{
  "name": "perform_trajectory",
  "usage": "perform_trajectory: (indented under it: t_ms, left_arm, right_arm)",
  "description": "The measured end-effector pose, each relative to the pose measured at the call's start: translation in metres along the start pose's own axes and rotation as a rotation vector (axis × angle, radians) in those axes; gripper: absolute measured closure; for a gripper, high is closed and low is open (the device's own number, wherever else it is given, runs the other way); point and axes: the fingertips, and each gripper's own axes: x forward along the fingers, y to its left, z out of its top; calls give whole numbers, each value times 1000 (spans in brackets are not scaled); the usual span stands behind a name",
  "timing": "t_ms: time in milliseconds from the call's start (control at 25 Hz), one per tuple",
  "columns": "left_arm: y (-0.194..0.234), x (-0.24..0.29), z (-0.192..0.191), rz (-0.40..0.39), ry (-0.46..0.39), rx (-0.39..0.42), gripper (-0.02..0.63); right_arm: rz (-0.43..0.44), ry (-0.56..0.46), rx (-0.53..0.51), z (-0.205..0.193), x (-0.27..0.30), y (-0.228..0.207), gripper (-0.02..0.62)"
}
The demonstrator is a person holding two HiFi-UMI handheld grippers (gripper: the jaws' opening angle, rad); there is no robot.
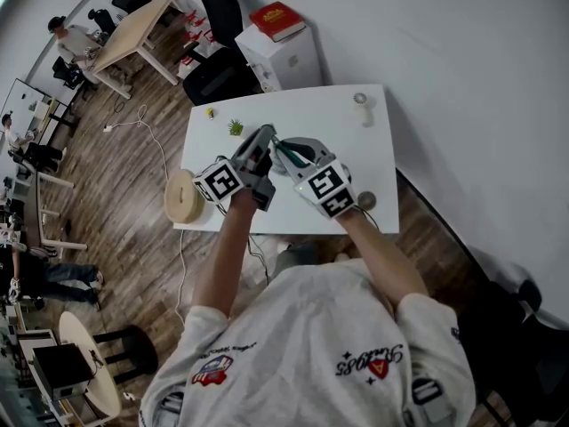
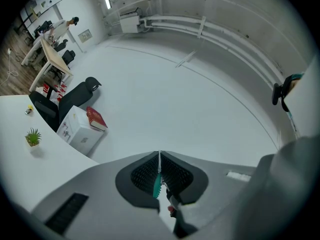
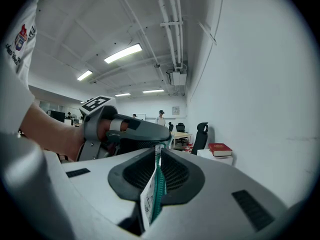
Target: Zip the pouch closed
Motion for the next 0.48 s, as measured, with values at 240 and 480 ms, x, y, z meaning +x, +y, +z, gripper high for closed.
perform_trajectory:
  t_ms: [240,480]
  left_arm:
    - [1,-4,9,-6,-49,-42,598]
    - [1,-2,6,3,-34,-26,598]
  right_arm:
    - [12,20,-5,-6,-6,6,557]
    - [15,16,-3,-7,-8,4,557]
